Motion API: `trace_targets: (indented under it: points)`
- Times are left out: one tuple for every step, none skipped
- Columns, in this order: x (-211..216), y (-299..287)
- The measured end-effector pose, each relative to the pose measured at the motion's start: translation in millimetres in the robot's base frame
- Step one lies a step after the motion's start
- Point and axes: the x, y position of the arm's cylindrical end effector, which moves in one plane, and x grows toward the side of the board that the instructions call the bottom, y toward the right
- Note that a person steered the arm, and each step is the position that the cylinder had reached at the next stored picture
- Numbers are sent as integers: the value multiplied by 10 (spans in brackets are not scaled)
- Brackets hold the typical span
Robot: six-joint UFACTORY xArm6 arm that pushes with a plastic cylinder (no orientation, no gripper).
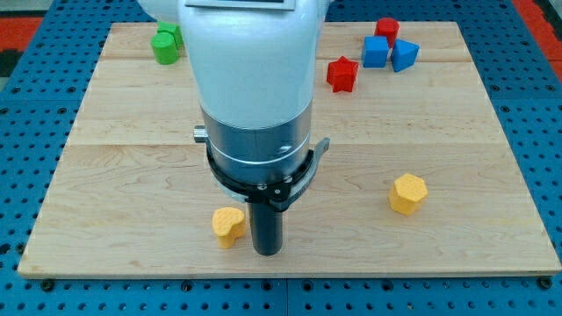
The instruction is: Place the yellow heart at bottom to the blue cube
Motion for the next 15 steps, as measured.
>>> trace_targets:
  points:
    - [0,48]
    - [0,94]
    - [0,94]
    - [24,-124]
    - [25,-482]
    - [-201,-618]
    - [-839,-310]
    - [-1287,52]
    - [-485,79]
    - [-309,-402]
    - [-787,-559]
    - [-1032,-187]
    - [-775,-337]
    - [-786,-847]
    - [-1055,-833]
